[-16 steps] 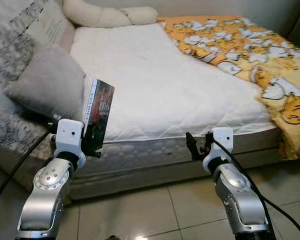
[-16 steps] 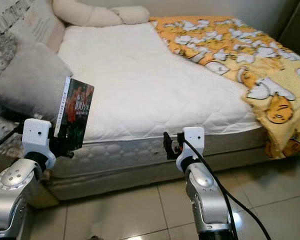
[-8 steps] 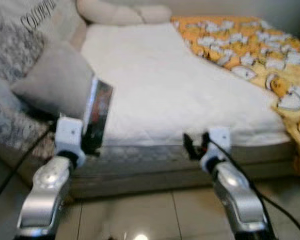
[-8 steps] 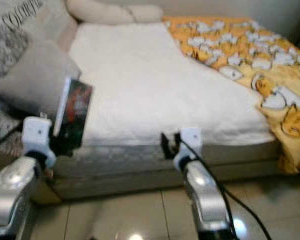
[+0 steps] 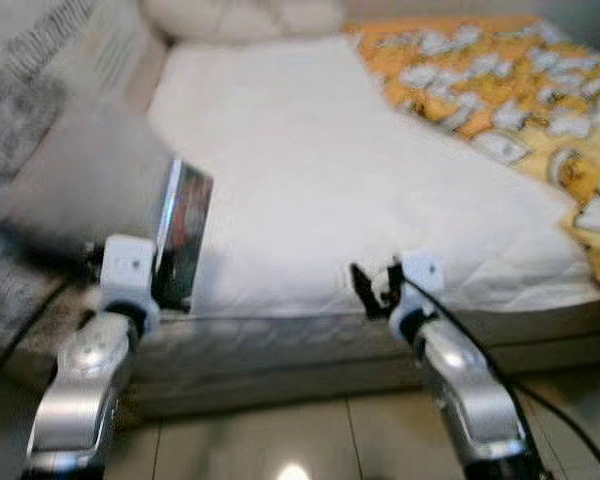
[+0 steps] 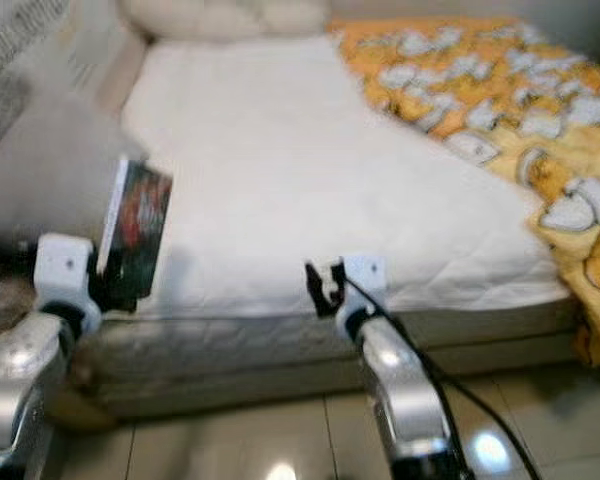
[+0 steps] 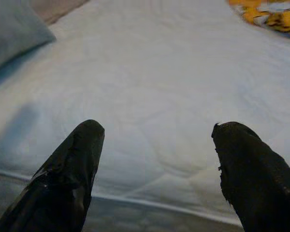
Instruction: Clean up the room
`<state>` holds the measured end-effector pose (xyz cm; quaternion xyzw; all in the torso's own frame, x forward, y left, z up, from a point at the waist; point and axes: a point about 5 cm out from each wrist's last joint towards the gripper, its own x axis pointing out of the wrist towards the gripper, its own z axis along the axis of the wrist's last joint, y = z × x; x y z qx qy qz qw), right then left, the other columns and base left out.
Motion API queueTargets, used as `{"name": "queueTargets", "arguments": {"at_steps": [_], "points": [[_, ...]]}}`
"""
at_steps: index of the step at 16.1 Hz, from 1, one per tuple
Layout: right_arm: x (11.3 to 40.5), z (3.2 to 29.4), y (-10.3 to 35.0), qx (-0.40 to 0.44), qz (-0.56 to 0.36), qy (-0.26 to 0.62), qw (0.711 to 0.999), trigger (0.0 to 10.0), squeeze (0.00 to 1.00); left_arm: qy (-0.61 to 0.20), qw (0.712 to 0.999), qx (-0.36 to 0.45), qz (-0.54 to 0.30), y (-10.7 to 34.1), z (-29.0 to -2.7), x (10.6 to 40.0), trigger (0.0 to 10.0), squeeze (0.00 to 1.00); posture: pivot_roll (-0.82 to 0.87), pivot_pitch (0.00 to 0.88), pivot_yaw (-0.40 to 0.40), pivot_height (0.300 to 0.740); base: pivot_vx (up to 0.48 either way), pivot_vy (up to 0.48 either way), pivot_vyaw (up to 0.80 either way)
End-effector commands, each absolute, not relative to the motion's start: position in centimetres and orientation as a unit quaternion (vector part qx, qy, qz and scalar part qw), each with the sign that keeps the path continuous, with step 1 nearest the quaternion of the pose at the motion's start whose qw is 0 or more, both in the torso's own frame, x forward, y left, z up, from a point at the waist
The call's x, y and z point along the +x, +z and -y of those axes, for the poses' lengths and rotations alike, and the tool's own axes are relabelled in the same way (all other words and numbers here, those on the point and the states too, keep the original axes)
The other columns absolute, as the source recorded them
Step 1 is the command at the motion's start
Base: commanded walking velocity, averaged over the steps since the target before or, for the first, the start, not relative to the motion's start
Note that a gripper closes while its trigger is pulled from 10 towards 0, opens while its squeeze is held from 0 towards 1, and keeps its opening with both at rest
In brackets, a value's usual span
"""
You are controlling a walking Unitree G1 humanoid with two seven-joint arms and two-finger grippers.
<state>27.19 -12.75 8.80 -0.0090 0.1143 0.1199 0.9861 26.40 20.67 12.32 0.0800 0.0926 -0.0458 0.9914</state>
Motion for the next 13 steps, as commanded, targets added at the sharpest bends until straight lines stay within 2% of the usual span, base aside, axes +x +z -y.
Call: {"name": "queueTargets", "arguments": {"at_steps": [1,7,11,13], "points": [[27.14,13.42,8.65,-0.004,-0.117,0.106,0.987,10.0,0.00,-0.064,0.992,0.085,-0.069,13.24,-19.92,26.59,10.0,0.00,-0.05,0.000,0.007,0.740,0.337,0.000,0.00],[27.09,12.95,8.73,-0.022,-0.109,0.133,0.985,10.0,0.00,-0.064,0.992,0.086,-0.069,13.24,-20.09,26.57,10.0,0.00,-0.05,0.000,0.008,0.740,0.334,0.000,0.00],[26.94,12.63,8.61,-0.024,-0.108,0.140,0.984,10.0,0.00,-0.064,0.992,0.089,-0.068,13.27,-20.27,26.57,10.0,0.00,-0.04,0.000,0.008,0.740,0.333,0.000,0.80],[26.94,12.83,8.53,-0.010,-0.111,0.130,0.985,10.0,0.00,-0.064,0.992,0.090,-0.067,13.29,-20.31,26.58,10.0,0.00,-0.04,0.000,0.009,0.740,0.332,0.000,0.23]]}}
